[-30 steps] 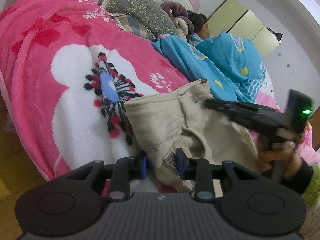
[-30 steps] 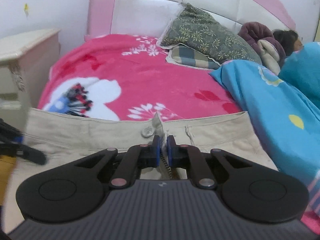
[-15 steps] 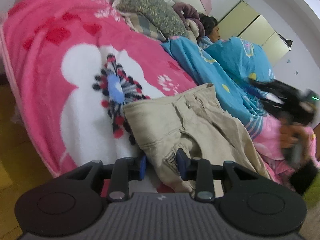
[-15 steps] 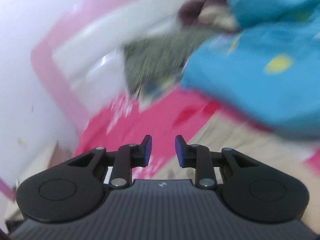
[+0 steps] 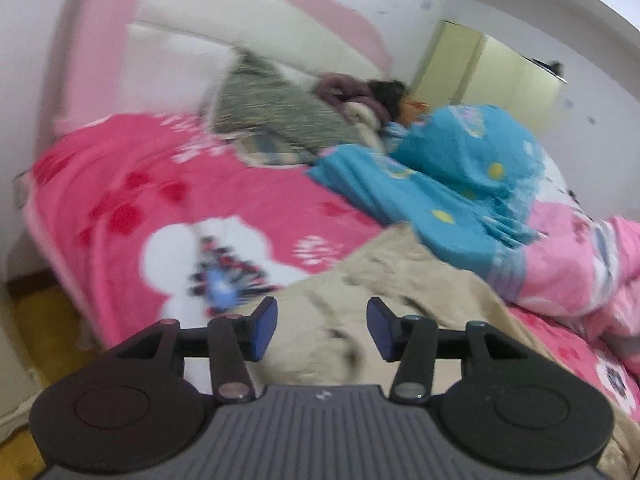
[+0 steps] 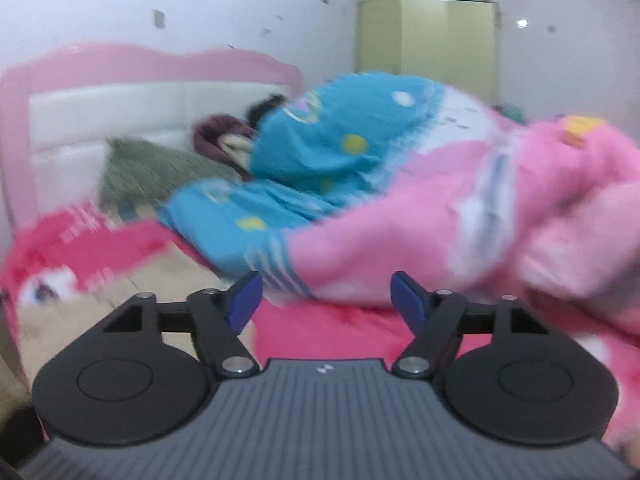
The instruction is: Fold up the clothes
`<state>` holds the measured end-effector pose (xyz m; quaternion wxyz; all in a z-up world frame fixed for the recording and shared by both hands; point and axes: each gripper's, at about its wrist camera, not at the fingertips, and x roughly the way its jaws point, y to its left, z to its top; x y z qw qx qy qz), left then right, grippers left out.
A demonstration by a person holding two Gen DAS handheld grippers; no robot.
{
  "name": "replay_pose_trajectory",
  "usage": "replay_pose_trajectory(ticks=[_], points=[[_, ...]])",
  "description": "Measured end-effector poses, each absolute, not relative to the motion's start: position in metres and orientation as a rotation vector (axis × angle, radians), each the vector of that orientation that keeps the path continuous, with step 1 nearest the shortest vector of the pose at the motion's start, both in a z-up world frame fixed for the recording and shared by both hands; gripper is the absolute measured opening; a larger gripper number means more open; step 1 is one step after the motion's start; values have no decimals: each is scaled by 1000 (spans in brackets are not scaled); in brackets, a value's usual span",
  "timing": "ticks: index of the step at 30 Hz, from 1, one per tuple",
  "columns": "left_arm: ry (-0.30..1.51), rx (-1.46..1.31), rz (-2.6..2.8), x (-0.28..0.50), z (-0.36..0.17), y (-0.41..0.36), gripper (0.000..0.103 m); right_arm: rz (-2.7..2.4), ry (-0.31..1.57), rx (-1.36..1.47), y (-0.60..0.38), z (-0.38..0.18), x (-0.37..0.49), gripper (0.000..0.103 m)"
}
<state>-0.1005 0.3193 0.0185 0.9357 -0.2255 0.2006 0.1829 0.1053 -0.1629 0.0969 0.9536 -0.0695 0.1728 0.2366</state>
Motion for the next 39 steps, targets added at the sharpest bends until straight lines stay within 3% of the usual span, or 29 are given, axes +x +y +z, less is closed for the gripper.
replay_pose_trajectory(ticks=[7,14,24,26,27,28,29,32,39], points=[[449,-340,128,-58,35,229,52,274,416,-133,-239,66,7,71],[529,-249,-170,-21,16,116,52,216,520,-110,-284,47,-83,70],[647,-104,-422,-34,-6,7,51,514,519,-140,-217,-8,-39,65],[653,-89,-422,-39,-6,1,51,553,595,-142,-207,-23,-18,53],[654,-83,-422,-42,-7,-2,51,558,631,-143,-205,-28,-12,44],[651,-81,-420,-45,-6,-4,51,557,665,-144,-205,-32,-8,23],[647,-80,-418,-47,-4,-2,51,558,681,-134,-206,-33,-6,18],[638,-91,-423,-47,-1,3,51,552,650,-111,-214,-18,-7,8],[634,-135,-420,-41,-5,18,50,430,572,-140,-218,16,16,5]])
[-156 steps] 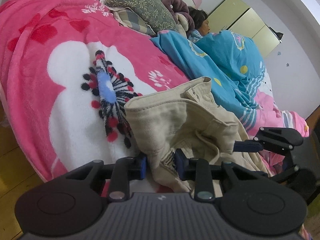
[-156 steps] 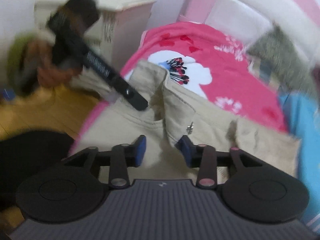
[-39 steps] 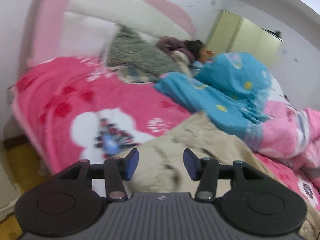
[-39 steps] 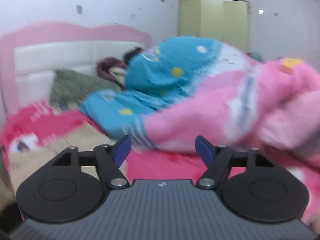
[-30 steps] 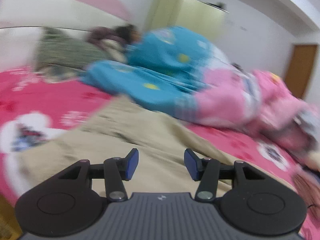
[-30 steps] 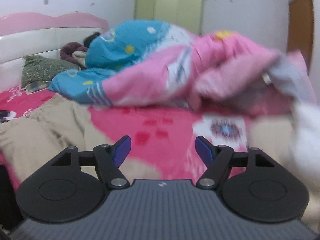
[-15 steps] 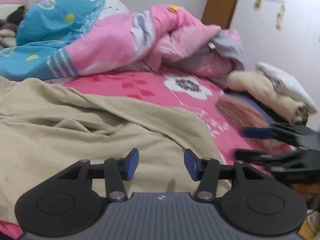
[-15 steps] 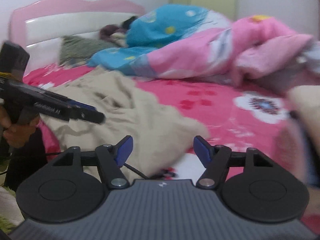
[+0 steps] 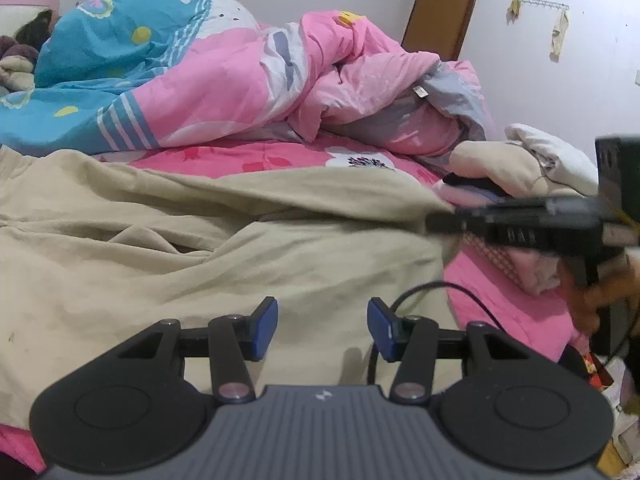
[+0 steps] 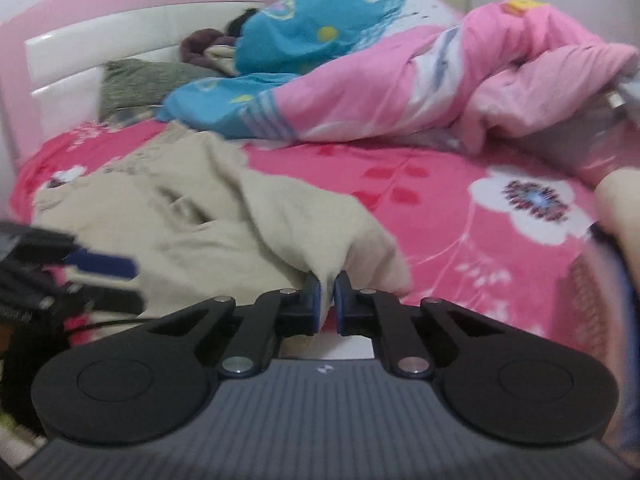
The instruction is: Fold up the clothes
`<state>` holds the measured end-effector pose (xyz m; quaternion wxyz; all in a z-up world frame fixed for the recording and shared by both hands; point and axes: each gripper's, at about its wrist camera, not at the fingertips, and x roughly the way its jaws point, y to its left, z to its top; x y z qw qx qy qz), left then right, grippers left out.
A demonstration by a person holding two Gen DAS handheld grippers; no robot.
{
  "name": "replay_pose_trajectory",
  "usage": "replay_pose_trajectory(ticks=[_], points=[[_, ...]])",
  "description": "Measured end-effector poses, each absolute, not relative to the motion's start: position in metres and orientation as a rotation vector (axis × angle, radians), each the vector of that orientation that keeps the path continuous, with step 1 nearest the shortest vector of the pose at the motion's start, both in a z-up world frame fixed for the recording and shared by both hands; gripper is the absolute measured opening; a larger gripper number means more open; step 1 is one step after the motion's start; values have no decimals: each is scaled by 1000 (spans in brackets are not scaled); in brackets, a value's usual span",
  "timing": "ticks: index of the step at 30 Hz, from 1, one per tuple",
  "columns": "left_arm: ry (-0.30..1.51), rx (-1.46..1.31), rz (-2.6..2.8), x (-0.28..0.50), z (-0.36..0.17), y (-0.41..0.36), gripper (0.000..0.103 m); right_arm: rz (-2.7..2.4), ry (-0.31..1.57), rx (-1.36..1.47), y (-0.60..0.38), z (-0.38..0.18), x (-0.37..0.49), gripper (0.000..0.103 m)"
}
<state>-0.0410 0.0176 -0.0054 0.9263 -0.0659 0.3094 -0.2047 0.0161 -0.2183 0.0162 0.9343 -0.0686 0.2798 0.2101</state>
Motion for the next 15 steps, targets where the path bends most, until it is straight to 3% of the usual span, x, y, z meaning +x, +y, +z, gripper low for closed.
replay_pose_trajectory(ticks=[15], points=[[654,-280,-378,-29,-29,81,49,146,282,-413,-185,104,104,4]])
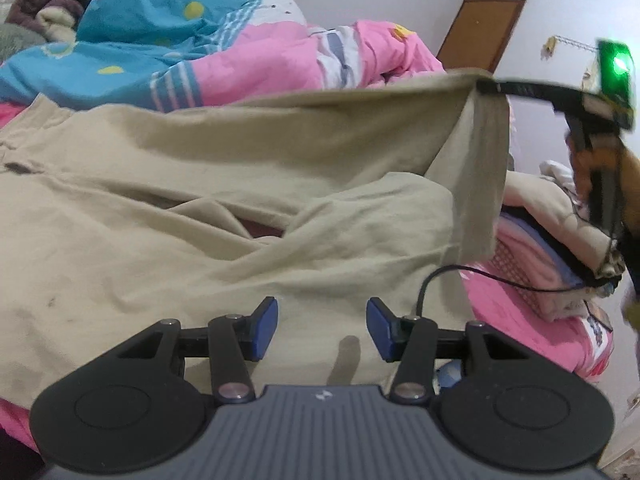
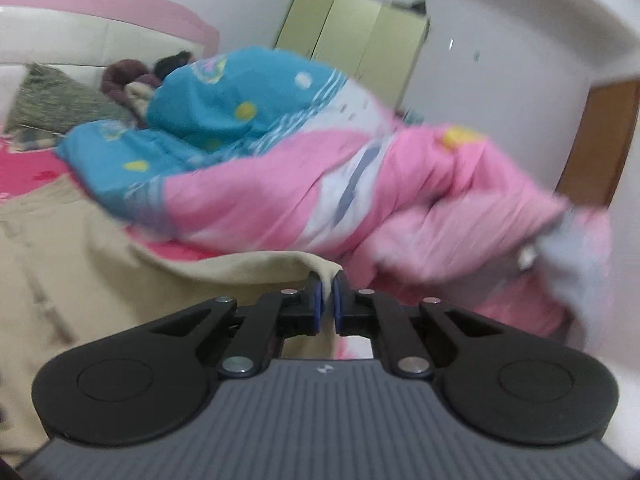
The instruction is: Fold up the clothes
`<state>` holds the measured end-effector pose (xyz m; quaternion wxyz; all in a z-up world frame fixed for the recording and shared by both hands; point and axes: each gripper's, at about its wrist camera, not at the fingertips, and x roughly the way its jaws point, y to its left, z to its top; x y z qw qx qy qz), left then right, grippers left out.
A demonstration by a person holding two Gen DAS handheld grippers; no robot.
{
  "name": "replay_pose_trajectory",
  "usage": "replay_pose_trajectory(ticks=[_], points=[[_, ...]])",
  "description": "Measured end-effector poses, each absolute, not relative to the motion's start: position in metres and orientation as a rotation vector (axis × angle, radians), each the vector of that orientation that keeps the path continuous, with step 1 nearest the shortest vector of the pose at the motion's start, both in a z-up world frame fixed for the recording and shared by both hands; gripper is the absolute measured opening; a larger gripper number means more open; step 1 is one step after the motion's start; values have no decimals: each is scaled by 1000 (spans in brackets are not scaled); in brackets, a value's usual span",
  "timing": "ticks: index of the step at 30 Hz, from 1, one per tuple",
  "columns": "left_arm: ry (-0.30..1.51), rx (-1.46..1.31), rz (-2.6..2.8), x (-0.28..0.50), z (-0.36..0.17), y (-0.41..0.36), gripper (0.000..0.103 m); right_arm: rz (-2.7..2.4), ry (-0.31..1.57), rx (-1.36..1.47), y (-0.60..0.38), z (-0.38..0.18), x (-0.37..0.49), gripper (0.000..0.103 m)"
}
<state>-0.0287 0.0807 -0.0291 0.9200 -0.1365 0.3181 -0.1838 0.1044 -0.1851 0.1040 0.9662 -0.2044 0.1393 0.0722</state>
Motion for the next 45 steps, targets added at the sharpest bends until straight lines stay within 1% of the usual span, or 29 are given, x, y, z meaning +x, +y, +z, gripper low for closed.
replay_pose_trajectory(ticks=[4,6,7,9,10,11,12,14,17,19,21,22,23,24,26,29,30,31,32,35,37,40,42,45], points=[[659,-301,-374,-24,-30,90,49,87,230,-485,-169,116,161,4],[666,-305,-365,-22,-32,94,49,55,237,-501,-159,106,199,6],[670,-306,-359,-21,-33,95,50,33,266,-508,-157,94,221,9],[681,-308,-345,-19,-36,97,50,-15,383,-505,-158,63,269,24],[686,-309,-339,-17,-37,98,50,-37,492,-466,-166,44,290,38],[690,-310,-334,-16,-38,98,50,-58,620,-406,-179,25,310,39],[691,-311,-331,-16,-39,99,51,-84,707,-345,-191,11,321,38],[687,-309,-327,-17,-38,99,51,-136,764,-226,-213,1,317,38],[684,-302,-320,-19,-37,98,52,-86,667,-94,-235,25,263,40],[675,-296,-308,-20,-34,98,52,11,539,-32,-244,58,206,41],[659,-296,-293,-23,-29,98,53,96,413,8,-256,90,143,52],[649,-298,-287,-26,-26,98,54,121,355,18,-265,105,111,61],[638,-302,-281,-28,-22,98,55,140,296,25,-274,120,79,66],[629,-305,-276,-31,-18,98,55,153,239,28,-285,135,48,69],[611,-303,-271,-37,-11,96,57,133,144,13,-304,159,-11,82],[586,-286,-278,-47,-1,91,59,42,24,-29,-331,188,-96,89],[582,-273,-290,-49,2,86,59,7,-5,-30,-342,194,-122,91],[578,-261,-302,-52,5,82,59,-24,-22,-23,-352,197,-144,96],[575,-246,-316,-54,7,76,59,-47,-29,-14,-362,199,-165,99],[570,-158,-375,-63,11,47,60,-49,19,38,-386,188,-204,99],[569,-92,-400,-68,10,27,61,17,102,125,-394,164,-207,99],[587,-38,-431,-71,3,4,61,167,257,254,-384,107,-183,99],[616,-42,-437,-71,-1,-4,61,250,369,300,-359,60,-151,96],[641,-61,-403,-74,-5,1,61,366,517,287,-305,0,-98,81]])
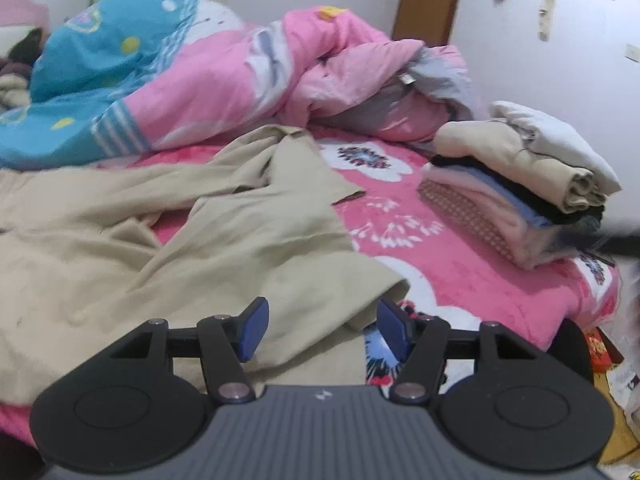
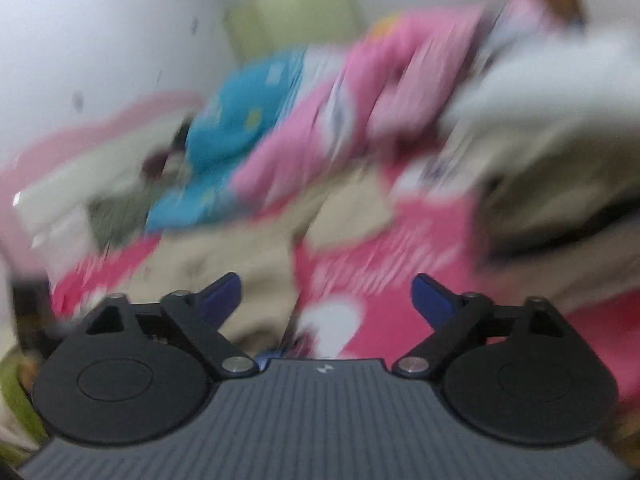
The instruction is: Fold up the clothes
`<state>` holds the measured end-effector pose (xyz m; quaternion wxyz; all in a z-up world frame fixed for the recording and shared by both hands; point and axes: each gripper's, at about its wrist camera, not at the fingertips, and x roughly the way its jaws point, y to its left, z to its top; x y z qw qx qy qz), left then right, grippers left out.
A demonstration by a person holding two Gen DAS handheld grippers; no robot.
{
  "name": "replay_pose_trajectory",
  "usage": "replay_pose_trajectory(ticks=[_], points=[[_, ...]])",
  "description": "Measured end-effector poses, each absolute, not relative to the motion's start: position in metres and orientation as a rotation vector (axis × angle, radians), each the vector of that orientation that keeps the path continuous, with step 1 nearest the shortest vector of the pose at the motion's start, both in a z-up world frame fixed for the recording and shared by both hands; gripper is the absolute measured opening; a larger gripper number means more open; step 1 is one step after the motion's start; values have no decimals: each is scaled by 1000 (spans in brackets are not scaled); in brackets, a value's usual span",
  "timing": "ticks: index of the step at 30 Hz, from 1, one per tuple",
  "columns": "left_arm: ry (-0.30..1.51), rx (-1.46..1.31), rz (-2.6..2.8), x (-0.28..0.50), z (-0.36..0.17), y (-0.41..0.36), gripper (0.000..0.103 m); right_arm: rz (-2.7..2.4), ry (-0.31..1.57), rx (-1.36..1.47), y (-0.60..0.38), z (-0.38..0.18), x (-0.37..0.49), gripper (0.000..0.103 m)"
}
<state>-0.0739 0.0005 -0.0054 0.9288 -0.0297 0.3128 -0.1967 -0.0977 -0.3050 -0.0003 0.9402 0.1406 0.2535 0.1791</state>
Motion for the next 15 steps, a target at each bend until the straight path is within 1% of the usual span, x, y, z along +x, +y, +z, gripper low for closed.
replay_pose_trajectory(ticks=[1,2,4,6,7,8,9,10,13,15], points=[[647,-68,-389,-76,-6,4,61,411,558,273,-286,-16,-82,76],[648,-74,-371,-79,-6,9,61,452,598,277,-271,-32,-64,74],[649,-85,-324,-85,-6,22,61,499,659,346,-258,-52,-32,70],[650,-98,-273,-90,-5,37,61,532,693,443,-250,-70,0,69],[653,-109,-250,-92,-5,43,61,541,715,489,-247,-76,10,63],[656,-120,-229,-94,-5,49,61,562,736,533,-244,-81,13,40],[657,-134,-212,-93,-4,55,61,582,757,577,-242,-86,16,25],[658,-147,-196,-92,-4,60,61,597,767,601,-239,-87,15,14],[649,-173,-164,-86,0,74,61,635,741,604,-239,-75,-3,7],[639,-188,-164,-78,2,81,61,676,711,631,-250,-63,-22,7]])
